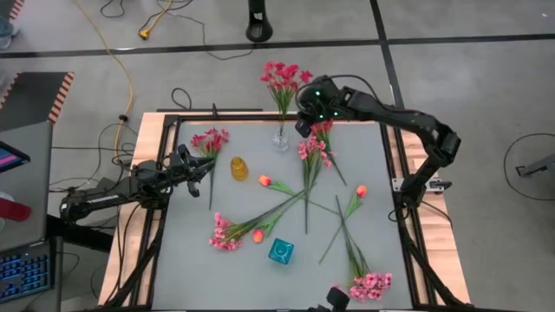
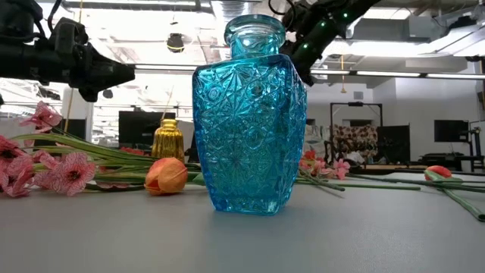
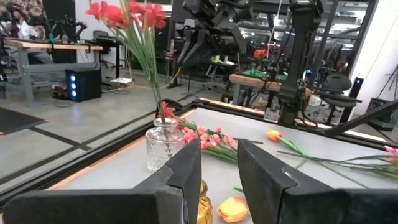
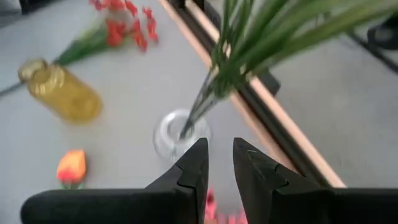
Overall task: Sort flowers into vase by color
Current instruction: Put the left red flowers into the transparent vase
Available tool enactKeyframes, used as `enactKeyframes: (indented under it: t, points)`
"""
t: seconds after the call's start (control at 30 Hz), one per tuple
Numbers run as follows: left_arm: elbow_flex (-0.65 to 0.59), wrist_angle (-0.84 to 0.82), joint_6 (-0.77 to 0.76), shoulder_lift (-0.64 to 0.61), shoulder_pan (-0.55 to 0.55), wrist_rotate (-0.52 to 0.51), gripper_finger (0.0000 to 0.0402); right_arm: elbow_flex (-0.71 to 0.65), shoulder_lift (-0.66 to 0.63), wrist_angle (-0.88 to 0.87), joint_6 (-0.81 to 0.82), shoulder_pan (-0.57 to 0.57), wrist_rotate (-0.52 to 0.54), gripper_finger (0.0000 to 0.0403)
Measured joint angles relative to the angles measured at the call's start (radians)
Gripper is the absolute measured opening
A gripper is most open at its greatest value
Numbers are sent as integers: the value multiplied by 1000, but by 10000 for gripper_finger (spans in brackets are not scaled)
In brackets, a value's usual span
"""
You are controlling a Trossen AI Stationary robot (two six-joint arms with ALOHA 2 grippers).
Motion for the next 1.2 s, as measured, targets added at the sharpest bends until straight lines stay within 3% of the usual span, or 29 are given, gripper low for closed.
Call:
enactKeyframes:
  t: [0.2,0.33,0.6,0.8,1.0,1.2]
  points:
    - [52,0,-67,9,0,-47,91,75,0,-230,-51,2,0,103]
    - [120,-69,-87,57,0,-108,91,75,-6,-280,-61,3,0,103]
    - [311,-324,-265,284,0,-262,91,72,-8,-339,-122,11,-1,103]
    - [498,-557,-406,508,0,-281,91,72,-24,-373,-167,37,-3,103]
    - [643,-785,-579,725,1,-258,91,-24,-90,-341,-193,38,-4,103]
    - [658,-815,-677,891,1,-201,91,-228,-224,-198,-178,28,-3,103]
